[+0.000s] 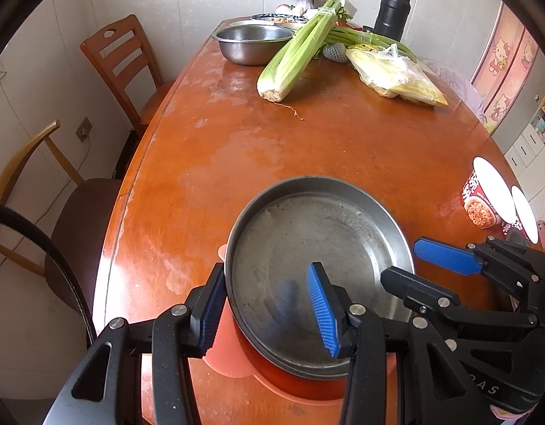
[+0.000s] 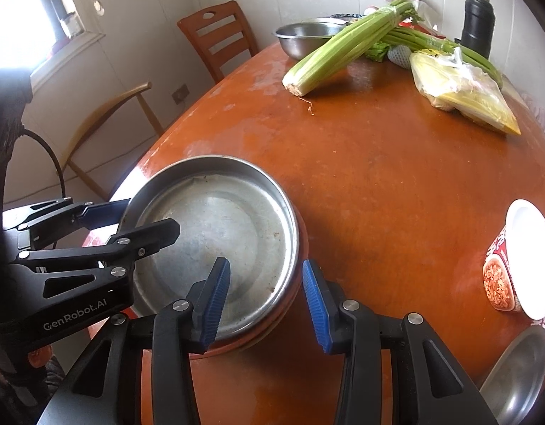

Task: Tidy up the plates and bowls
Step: 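Lower the silver plate onto the orange plate with the right gripper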

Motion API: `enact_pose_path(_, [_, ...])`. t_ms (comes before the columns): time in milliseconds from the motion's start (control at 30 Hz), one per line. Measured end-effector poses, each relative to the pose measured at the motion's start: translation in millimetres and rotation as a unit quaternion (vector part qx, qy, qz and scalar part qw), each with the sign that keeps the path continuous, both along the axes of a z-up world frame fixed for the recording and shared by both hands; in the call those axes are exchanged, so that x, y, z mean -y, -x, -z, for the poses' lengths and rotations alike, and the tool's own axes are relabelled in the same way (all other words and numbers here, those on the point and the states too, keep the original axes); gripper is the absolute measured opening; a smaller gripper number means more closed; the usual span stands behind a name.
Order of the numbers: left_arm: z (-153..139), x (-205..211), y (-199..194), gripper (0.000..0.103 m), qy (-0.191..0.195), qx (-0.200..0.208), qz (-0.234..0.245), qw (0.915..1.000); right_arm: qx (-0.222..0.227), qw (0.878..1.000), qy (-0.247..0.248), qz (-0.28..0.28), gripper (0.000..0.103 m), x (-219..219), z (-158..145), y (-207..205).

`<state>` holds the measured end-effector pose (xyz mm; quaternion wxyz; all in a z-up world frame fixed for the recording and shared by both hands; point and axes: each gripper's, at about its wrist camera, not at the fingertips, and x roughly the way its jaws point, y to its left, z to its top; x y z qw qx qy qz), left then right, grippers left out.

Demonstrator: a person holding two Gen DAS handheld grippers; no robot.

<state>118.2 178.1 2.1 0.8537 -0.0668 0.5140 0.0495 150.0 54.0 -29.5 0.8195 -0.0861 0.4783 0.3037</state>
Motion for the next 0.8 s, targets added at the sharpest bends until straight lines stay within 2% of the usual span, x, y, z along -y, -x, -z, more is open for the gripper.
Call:
enact_pose_path(367, [-12, -9, 8, 0.046, 0.001, 0.012, -0.015, 0.9998, 0.003, 1.0, -0.011, 0.002, 0.044, 5, -7, 3])
enact_pose_path(600, [-20, -20, 22, 0.046, -0.005, 0.015, -0.047, 0.9988, 0.012, 1.0, -0.024, 0.013, 0.046, 15, -17, 3])
enact_pose_path(800, [-18, -34, 39, 0.046, 0.021, 0.01, -0.085, 0.9961, 0.009, 0.999, -0.037, 0.019, 0.049, 22, -20, -1])
